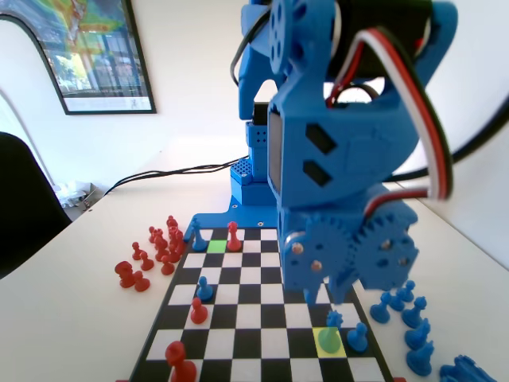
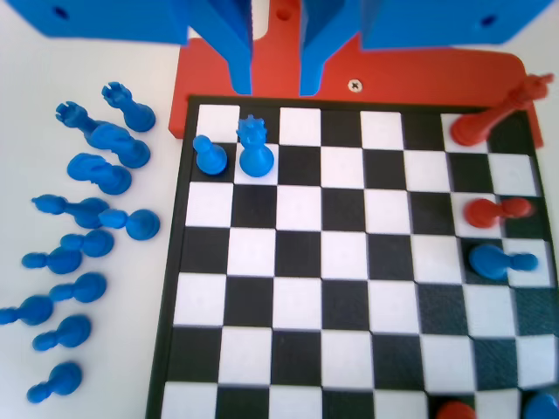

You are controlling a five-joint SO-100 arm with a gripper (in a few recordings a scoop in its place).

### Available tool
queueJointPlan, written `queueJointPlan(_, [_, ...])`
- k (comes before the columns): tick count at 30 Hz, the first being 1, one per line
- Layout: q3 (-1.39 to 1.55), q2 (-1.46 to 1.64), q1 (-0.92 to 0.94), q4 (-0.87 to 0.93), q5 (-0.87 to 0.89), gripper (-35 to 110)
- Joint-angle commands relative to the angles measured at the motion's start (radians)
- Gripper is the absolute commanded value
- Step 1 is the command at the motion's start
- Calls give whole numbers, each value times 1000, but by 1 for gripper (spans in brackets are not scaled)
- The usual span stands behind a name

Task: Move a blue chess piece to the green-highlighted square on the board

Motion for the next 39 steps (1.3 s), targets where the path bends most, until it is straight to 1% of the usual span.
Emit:
queueJointPlan(1, [-72,26,-25,9,2,9])
queueJointPlan(17, [-40,-34,-58,-48,3,10])
queueJointPlan(39, [-31,-14,-63,-32,3,11])
